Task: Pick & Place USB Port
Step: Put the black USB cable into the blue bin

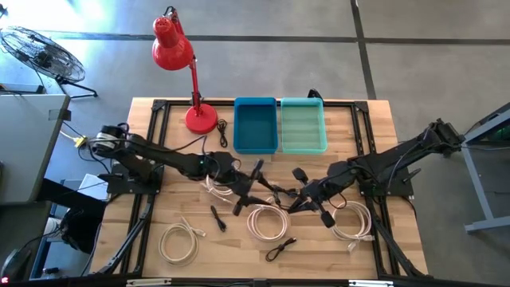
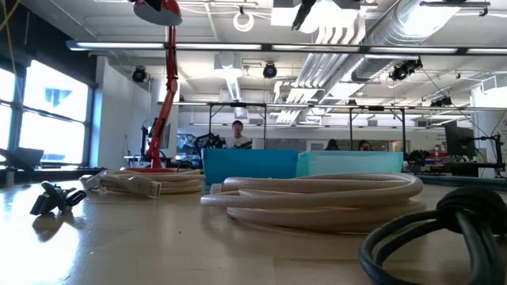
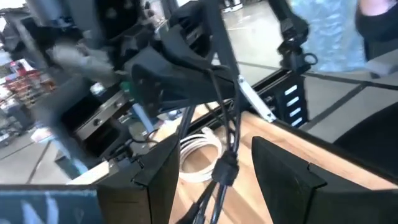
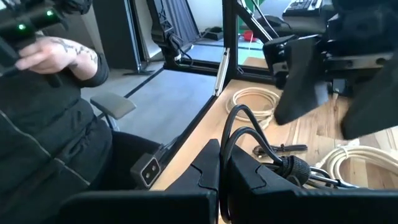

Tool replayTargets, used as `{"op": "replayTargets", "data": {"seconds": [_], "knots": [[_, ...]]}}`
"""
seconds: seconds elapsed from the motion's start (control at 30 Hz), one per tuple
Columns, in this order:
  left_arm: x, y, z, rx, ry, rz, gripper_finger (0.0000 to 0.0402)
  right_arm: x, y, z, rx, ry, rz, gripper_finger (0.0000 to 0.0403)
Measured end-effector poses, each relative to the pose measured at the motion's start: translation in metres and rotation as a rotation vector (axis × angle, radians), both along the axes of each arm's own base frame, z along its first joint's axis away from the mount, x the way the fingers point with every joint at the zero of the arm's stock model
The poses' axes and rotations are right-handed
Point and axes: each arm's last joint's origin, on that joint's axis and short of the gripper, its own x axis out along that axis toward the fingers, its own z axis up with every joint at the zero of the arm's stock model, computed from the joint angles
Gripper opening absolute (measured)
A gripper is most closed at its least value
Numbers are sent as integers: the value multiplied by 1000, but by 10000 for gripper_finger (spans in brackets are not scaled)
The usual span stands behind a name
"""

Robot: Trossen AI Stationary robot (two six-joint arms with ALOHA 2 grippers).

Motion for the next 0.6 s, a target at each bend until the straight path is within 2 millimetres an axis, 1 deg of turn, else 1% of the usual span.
{"op": "replayTargets", "data": {"seconds": [0.1,0.23,0.37,0.47,0.6], "knots": [[6,-2,1,2,12,-27,195,0,0,2,9,-22,4,0],[11,-3,-6,10,61,-30,195,0,1,2,9,-20,7,0],[15,-3,-10,9,57,-29,195,0,1,2,8,-20,7,0],[18,-4,-17,13,80,-25,195,0,0,2,3,-20,5,0],[18,-4,-17,12,73,-27,195,0,0,1,-3,-19,0,0]]}}
